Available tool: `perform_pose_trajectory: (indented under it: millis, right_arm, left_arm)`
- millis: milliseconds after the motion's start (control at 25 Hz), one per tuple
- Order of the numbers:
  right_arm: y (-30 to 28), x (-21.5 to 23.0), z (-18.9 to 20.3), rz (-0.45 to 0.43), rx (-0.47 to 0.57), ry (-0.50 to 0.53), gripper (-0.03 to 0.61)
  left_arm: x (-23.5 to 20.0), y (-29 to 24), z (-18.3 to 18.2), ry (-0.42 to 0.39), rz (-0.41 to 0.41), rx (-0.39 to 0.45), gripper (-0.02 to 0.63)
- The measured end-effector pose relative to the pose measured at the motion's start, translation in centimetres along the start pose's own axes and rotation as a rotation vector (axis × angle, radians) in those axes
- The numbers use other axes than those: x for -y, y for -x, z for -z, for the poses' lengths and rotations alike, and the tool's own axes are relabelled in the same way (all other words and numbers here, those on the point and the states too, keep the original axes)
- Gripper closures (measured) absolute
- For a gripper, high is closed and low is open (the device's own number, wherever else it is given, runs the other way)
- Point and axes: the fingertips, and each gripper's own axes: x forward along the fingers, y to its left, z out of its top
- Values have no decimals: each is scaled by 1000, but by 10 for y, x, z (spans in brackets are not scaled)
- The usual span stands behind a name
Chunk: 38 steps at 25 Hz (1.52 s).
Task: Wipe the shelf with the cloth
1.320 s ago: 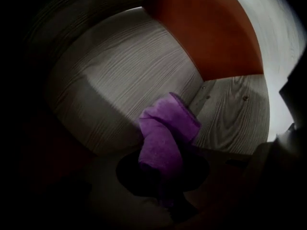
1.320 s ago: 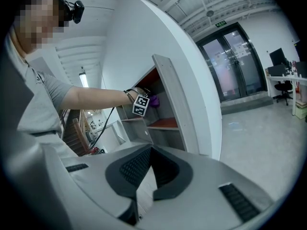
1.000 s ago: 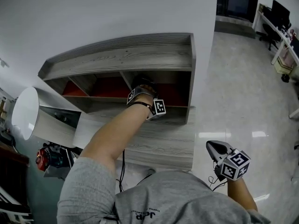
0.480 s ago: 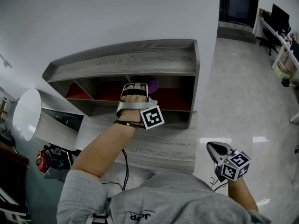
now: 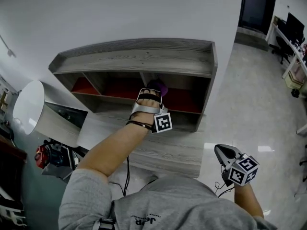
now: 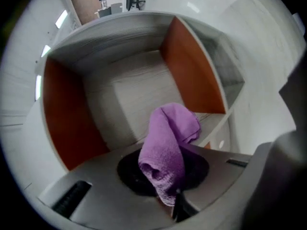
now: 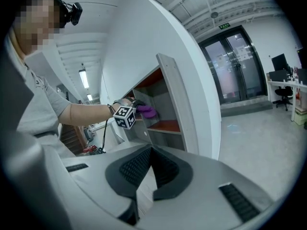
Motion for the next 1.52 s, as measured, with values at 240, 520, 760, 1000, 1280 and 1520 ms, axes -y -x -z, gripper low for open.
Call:
perform_pose_trajectory:
  millis: [240,520,760,1000,1280,1520]
  right_arm:
    - [5,3,1,36,-12,1,557]
    - [1,-5,-49,68,71,105,557]
    - [-39,-23,-99,32,133,211,557]
    - [-55,-37,-94,-7,80,231,557]
    - [-29,-15,-69,63,25,194,557]
    - [-6,6,-58,108,20,170,557]
  left_arm:
    - [84,-4,-44,19,196,109,540]
    - [78,9,-49,588,374,215,545]
    - [-18,18,-39,1518,443,420,545]
    - [-51,-16,-7,2066,290,335,543]
    - [-85,-52,11,2226,107,306,543]
    - [-115,-64,10,2016,-37,285,548]
